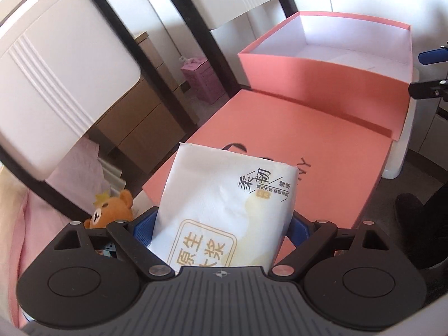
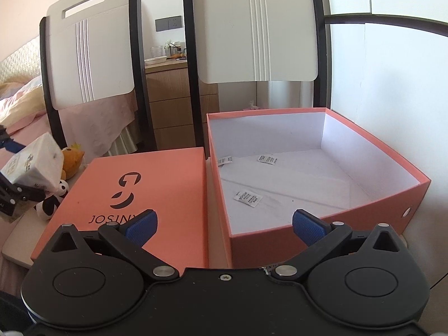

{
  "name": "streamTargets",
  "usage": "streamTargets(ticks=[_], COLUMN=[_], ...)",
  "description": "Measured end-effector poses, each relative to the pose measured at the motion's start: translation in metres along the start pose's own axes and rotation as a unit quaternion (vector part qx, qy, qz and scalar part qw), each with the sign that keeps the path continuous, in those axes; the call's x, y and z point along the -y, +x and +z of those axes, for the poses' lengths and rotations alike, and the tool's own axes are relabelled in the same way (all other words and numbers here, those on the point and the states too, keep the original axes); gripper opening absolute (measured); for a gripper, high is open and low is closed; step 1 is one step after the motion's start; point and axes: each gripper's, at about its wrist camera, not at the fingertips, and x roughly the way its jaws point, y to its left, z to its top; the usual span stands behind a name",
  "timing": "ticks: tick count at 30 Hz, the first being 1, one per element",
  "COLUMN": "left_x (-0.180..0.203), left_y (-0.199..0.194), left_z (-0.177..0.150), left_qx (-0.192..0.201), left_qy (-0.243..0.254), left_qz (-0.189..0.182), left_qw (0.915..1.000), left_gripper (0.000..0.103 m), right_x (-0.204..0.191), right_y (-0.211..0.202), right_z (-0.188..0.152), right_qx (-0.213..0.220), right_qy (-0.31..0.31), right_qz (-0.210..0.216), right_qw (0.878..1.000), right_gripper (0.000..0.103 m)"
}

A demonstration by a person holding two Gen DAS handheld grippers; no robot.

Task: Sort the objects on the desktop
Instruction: 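Lift the tissue pack with the left gripper and carry it over the open shoebox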

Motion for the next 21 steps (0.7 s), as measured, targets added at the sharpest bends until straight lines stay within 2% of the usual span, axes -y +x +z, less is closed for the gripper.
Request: streamTargets(ticks=[8, 21], left_x=[0.038, 0.095], left_y=[-0.005, 0.02], left_z=[0.062, 0.146], left_qx=[0.036, 0.078], left_qy=[0.032, 0.078], left_qz=[-0.056, -0.101], left_qw=[0.9973, 0.9887], left_gripper=[0.092, 0.092], right_x=[0.018, 0.037], right_y=[-0.008, -0.012], right_z=[-0.005, -0.015], right_qx=[-0.003, -0.019], right_qy=[0.022, 0.032], right_qz=[0.015, 0.011], right_qw=[1.0, 0.999], right_gripper=[0.103, 0.103])
